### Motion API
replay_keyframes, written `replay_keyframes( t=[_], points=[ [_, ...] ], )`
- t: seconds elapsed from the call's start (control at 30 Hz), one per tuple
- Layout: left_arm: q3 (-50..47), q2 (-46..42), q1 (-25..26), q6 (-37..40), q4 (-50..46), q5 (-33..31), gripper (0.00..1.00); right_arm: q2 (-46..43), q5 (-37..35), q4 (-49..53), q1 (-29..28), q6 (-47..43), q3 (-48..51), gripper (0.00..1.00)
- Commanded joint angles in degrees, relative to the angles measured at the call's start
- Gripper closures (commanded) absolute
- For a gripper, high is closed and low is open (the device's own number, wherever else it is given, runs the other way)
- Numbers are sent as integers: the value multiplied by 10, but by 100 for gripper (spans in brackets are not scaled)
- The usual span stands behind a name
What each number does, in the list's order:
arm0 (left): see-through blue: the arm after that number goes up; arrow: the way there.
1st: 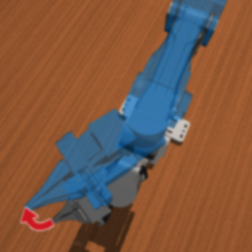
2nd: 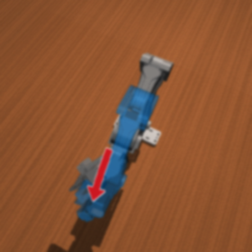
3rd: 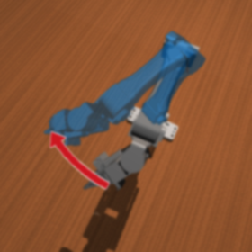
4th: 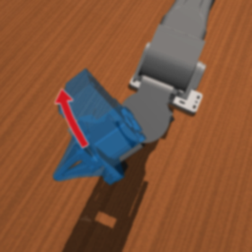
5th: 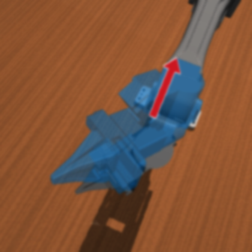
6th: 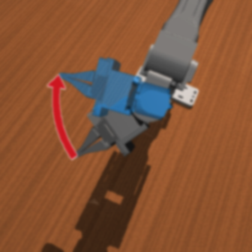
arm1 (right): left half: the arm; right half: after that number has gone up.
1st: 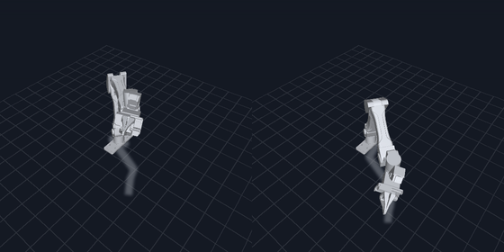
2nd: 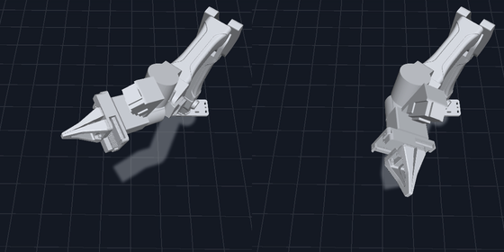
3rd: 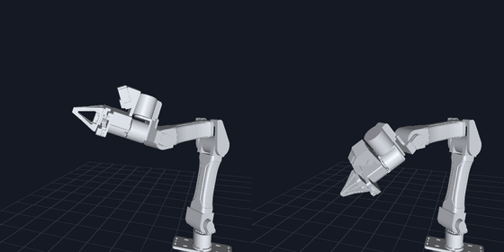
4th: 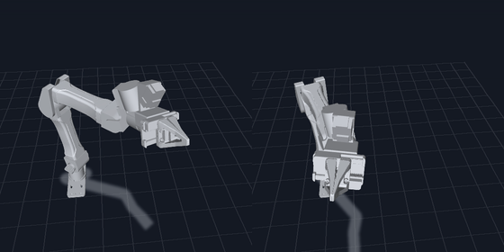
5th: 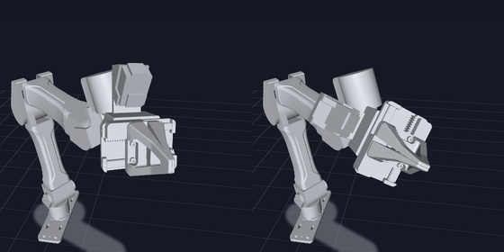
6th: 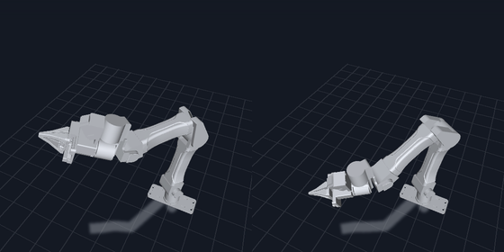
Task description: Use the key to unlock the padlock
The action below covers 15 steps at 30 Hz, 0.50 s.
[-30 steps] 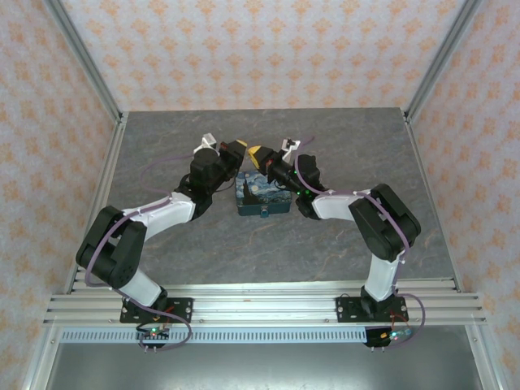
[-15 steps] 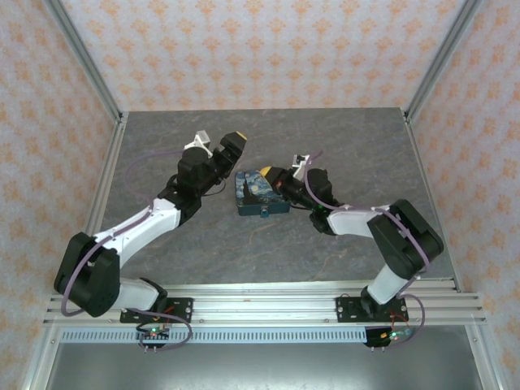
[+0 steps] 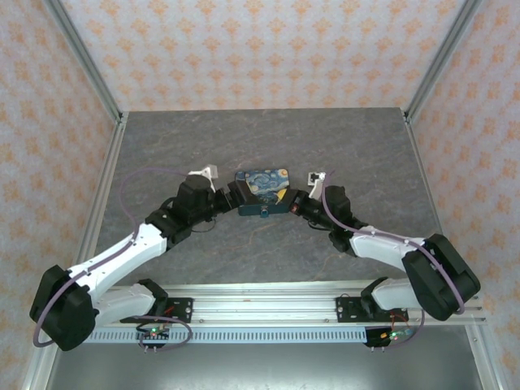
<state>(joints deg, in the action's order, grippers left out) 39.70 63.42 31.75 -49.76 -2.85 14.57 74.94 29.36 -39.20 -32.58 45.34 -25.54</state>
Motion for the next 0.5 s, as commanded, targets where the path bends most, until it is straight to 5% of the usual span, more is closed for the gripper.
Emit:
replay_keyframes(
  t=[0.0,0.2,0.47],
  points=[
    [-50,16,73,46,-3,-61,6,-7,-3,-4,20,-3,19,100],
    [-51,101,150,65,48,-131,9,1,15,-15,64,37,17,100],
    [-31,221,180,75,144,-135,18,6,33,-4,102,62,-6,100]
  ],
)
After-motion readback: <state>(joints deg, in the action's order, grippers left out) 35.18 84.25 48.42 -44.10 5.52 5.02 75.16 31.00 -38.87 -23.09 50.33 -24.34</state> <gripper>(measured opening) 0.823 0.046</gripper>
